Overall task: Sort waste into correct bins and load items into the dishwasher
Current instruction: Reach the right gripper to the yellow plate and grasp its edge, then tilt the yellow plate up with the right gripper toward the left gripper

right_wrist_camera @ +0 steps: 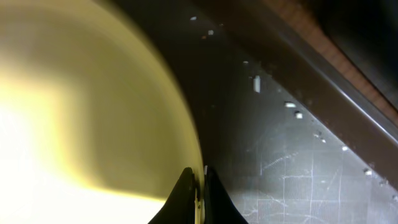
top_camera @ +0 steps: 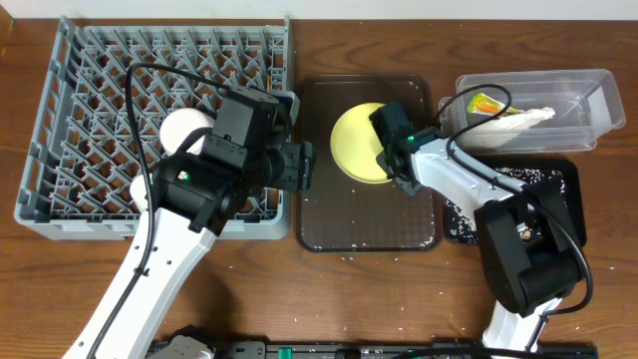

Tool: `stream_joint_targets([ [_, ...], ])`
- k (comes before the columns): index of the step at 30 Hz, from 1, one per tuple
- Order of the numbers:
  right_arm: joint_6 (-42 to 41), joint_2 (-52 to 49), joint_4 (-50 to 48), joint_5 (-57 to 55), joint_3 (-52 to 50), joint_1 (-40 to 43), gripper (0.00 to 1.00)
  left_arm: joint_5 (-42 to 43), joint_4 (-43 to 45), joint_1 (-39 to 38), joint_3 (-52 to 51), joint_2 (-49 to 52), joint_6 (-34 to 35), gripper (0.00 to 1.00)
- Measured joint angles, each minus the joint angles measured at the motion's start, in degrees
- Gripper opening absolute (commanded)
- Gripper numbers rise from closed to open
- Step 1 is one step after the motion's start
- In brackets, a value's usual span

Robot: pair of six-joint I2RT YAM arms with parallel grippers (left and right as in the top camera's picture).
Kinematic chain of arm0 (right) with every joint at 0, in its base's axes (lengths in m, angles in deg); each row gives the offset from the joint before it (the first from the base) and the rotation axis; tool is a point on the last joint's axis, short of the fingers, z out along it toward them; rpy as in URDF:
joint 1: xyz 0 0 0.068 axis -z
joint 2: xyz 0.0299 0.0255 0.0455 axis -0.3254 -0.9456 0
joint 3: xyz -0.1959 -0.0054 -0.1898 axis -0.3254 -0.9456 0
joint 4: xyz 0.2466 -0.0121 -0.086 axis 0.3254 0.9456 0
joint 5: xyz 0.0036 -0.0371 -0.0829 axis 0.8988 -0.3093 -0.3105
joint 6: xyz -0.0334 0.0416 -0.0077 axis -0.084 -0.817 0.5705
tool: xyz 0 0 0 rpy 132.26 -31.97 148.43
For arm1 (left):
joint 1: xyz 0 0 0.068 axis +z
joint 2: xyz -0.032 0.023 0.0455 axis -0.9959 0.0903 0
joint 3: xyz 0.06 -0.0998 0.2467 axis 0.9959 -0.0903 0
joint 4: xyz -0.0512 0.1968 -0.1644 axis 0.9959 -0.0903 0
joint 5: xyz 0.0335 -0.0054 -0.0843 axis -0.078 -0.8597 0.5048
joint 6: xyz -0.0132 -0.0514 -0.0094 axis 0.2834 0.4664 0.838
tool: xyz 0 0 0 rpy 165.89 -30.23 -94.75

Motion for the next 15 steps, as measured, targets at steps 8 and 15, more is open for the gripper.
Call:
stream_joint_targets([
  [8, 15.1, 1.6, 0.7, 5.3, -0.2, 3.3, 0.01, 0.0, 0.0, 0.0, 0.0, 0.0, 0.0, 0.82],
  [15, 43.9, 10.2, -3.5, 30.3, -1.1, 14.9, 0.01, 0.1, 0.5, 0.0, 0.0, 0.0, 0.1, 0.93],
])
